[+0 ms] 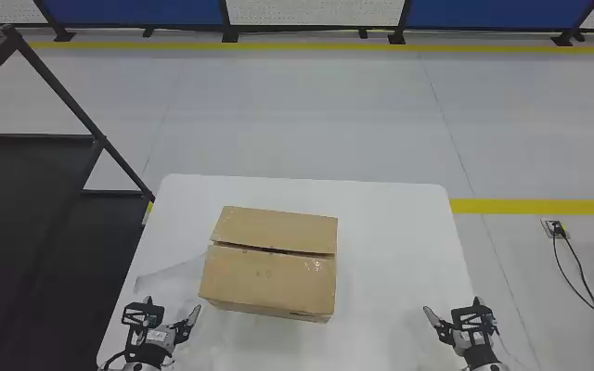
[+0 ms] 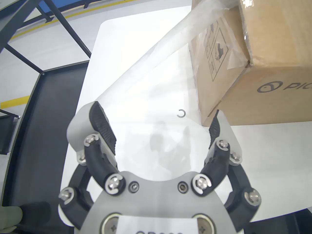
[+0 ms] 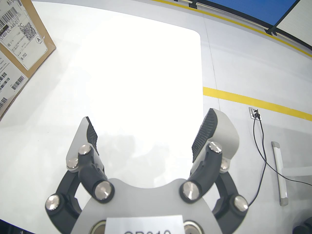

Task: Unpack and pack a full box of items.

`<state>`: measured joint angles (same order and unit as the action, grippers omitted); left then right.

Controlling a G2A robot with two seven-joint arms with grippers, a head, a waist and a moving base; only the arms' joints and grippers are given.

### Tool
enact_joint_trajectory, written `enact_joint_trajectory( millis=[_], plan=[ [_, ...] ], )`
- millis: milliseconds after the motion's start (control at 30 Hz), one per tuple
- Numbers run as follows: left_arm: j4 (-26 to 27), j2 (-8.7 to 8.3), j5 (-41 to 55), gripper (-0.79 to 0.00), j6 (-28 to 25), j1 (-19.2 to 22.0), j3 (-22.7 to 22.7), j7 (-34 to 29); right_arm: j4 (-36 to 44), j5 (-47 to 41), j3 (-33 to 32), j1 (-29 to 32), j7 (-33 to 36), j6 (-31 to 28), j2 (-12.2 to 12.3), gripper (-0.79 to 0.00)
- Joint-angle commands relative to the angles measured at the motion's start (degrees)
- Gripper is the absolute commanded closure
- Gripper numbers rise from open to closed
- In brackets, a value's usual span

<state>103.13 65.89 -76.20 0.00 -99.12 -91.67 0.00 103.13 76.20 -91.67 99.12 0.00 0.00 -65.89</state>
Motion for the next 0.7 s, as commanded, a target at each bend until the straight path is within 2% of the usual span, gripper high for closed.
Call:
enact_joint_trajectory(
  millis=[0,200,267,367,667],
  plan=[
    [0.0,0.0,0.0,-0.784,0.0,0.0,0.0,0.0,0.0,0.0,0.0,0.0,0.0,0.0,0.0,-0.784],
    [0.0,0.0,0.0,-0.785,0.0,0.0,0.0,0.0,0.0,-0.1,0.1,0.0,0.1,-0.3,0.0,-0.785],
    [0.0,0.0,0.0,-0.785,0.0,0.0,0.0,0.0,0.1,0.3,0.8,0.3,1.1,-4.0,0.1,-0.785],
    [-0.4,0.18,2.6,-0.785,-0.8,0.0,0.2,0.5,1.7,1.3,1.5,0.0,4.1,-6.4,0.2,-0.785],
    [1.0,0.6,10.3,-0.785,-1.7,2.1,-3.2,6.5,13.4,-9.7,0.4,1.0,14.8,-12.3,0.2,-0.785]
  ],
)
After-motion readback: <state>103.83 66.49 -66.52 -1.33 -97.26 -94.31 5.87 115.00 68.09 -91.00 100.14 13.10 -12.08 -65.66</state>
